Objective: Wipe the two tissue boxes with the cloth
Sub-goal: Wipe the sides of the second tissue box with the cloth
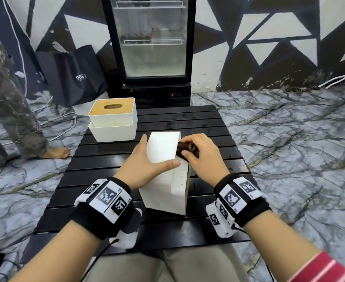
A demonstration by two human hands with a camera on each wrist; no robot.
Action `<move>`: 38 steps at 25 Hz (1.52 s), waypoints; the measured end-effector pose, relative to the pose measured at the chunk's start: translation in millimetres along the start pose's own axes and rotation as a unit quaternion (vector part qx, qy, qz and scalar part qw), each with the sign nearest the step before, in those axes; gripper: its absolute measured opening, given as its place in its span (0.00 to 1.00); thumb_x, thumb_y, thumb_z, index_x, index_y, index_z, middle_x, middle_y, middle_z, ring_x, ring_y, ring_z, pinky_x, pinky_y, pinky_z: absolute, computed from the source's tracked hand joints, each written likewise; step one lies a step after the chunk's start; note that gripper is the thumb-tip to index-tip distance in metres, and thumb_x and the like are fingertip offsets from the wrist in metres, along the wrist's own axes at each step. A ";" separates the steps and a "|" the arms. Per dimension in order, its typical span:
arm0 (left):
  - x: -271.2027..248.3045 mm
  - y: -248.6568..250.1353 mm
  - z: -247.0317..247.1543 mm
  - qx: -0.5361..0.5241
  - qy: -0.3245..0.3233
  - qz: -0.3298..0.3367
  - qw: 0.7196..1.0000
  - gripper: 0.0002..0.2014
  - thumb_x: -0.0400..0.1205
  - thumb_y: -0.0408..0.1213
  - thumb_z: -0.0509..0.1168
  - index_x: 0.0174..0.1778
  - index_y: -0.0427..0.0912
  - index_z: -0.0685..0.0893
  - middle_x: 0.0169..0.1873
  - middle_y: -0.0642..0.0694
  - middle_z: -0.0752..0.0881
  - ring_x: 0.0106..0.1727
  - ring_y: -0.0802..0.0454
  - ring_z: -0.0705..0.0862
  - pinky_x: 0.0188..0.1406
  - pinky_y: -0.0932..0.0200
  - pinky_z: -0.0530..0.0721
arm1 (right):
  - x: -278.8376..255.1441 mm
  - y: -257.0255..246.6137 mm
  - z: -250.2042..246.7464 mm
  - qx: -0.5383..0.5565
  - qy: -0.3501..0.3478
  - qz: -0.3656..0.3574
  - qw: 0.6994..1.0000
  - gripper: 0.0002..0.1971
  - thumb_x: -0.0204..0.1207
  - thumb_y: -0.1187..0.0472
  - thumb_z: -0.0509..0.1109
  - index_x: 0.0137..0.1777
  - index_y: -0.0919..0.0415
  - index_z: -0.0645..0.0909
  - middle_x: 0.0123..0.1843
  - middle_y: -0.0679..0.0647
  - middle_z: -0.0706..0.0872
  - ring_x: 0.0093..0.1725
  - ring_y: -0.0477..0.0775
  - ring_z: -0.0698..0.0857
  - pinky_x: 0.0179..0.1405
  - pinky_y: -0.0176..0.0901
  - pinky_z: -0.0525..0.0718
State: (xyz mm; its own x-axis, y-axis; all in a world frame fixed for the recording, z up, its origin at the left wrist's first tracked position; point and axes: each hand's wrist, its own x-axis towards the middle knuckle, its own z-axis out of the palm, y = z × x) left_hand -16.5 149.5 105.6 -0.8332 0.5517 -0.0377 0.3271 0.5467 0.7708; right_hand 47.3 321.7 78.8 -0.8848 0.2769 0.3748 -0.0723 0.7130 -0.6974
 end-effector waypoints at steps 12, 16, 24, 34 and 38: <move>-4.9 1.6 6.4 -0.038 0.032 0.023 0.999 0.37 0.58 0.56 0.72 0.65 0.59 0.68 0.57 0.63 0.76 0.59 0.60 0.75 0.51 0.64 0.70 | -4.6 10.4 8.9 0.041 -0.029 -0.019 0.999 0.18 0.77 0.67 0.65 0.66 0.59 0.77 0.67 0.50 0.76 0.68 0.44 0.71 0.68 0.27 0.63; -5.7 1.3 8.5 -0.042 0.047 0.016 0.998 0.34 0.65 0.49 0.79 0.60 0.61 0.65 0.48 0.72 0.72 0.56 0.60 0.74 0.44 0.77 0.69 | 4.3 9.1 17.5 0.024 -0.013 -0.027 0.999 0.18 0.76 0.68 0.64 0.67 0.60 0.76 0.67 0.52 0.76 0.68 0.47 0.71 0.65 0.20 0.59; -4.6 -1.5 7.7 -0.047 0.032 0.033 0.998 0.40 0.61 0.53 0.76 0.69 0.56 0.68 0.56 0.64 0.75 0.58 0.60 0.74 0.46 0.77 0.68 | -11.3 15.8 10.8 0.066 -0.038 -0.032 0.997 0.19 0.77 0.67 0.65 0.68 0.56 0.75 0.67 0.44 0.74 0.71 0.43 0.68 0.72 0.30 0.63; -4.0 -2.1 9.8 -0.062 0.039 0.035 0.997 0.39 0.58 0.54 0.72 0.68 0.56 0.69 0.56 0.63 0.76 0.58 0.59 0.75 0.46 0.76 0.70 | -23.2 14.0 13.7 0.074 -0.039 -0.058 0.995 0.18 0.77 0.65 0.64 0.68 0.57 0.76 0.65 0.41 0.73 0.67 0.35 0.67 0.68 0.20 0.60; -3.9 -2.1 9.0 -0.064 0.033 0.039 0.997 0.36 0.60 0.53 0.75 0.64 0.60 0.68 0.59 0.61 0.76 0.58 0.59 0.75 0.47 0.74 0.69 | -3.0 15.5 10.3 0.063 -0.033 -0.031 0.997 0.18 0.77 0.68 0.64 0.67 0.59 0.76 0.65 0.45 0.75 0.68 0.44 0.71 0.66 0.22 0.62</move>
State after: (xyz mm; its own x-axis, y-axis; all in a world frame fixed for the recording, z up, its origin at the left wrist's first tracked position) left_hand -10.0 151.9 98.5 -0.8369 0.5436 0.0645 0.3361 0.4173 0.8443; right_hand 44.1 325.3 60.5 -0.9051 0.1879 0.3814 -0.1815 0.6405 -0.7462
